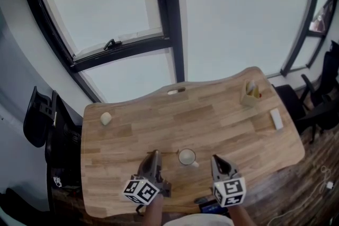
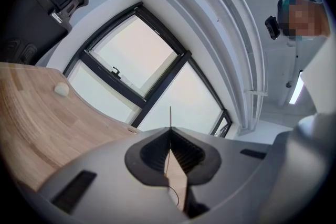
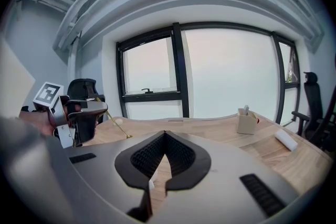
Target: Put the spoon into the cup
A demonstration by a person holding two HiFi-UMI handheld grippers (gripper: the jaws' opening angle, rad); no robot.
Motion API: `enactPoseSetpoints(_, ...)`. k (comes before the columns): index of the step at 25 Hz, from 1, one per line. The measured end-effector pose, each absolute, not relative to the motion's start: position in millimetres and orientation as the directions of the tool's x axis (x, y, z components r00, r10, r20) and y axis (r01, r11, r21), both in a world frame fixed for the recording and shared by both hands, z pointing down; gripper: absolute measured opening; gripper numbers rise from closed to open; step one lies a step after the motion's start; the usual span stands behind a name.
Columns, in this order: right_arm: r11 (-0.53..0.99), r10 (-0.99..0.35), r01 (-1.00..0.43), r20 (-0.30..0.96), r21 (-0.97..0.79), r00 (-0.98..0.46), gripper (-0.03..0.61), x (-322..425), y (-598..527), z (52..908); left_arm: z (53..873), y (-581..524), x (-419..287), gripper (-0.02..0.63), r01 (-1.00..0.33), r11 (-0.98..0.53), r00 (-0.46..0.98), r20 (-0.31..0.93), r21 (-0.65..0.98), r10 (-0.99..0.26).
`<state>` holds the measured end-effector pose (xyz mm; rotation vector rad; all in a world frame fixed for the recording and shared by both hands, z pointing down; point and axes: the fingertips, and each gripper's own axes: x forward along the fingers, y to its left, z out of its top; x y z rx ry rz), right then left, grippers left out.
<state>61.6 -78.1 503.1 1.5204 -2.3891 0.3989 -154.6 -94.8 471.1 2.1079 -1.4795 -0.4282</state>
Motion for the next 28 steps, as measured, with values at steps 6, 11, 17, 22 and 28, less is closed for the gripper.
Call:
enactPoseSetpoints(6, 0.4, -0.829, -0.913, 0.392, -0.085, -0.4, -0.003, 65.3, -78.2, 510.2, 482.7, -96.6, -153.8, 0.002, -0.77, -0.258, 0.358, 0.06, 0.583, -0.932)
enactPoseSetpoints(11, 0.396, -0.831, -0.914, 0.39, -0.088, -0.398, -0.003, 65.3, -81.1, 516.0, 488.5, -98.4, -153.8, 0.002, -0.771, -0.253, 0.363, 0.077, 0.585, -0.929)
enactPoseSetpoints(17, 0.402, -0.817, -0.911, 0.412, -0.095, -0.404, -0.003, 61.8, -83.4, 517.6, 497.5, -100.1, -152.5, 0.002, -0.77, -0.245, 0.37, 0.101, 0.589, -0.923)
enactPoseSetpoints(22, 0.406, -0.811, -0.909, 0.419, -0.1, -0.408, -0.003, 60.8, -86.1, 521.5, 503.2, -101.6, -151.9, 0.002, -0.767, -0.234, 0.371, 0.115, 0.598, -0.921)
enactPoseSetpoints(28, 0.405, -0.809, -0.908, 0.423, -0.104, -0.409, -0.003, 61.3, -87.1, 527.0, 509.4, -101.7, -151.0, 0.002, -0.765, -0.224, 0.373, 0.131, 0.604, -0.918)
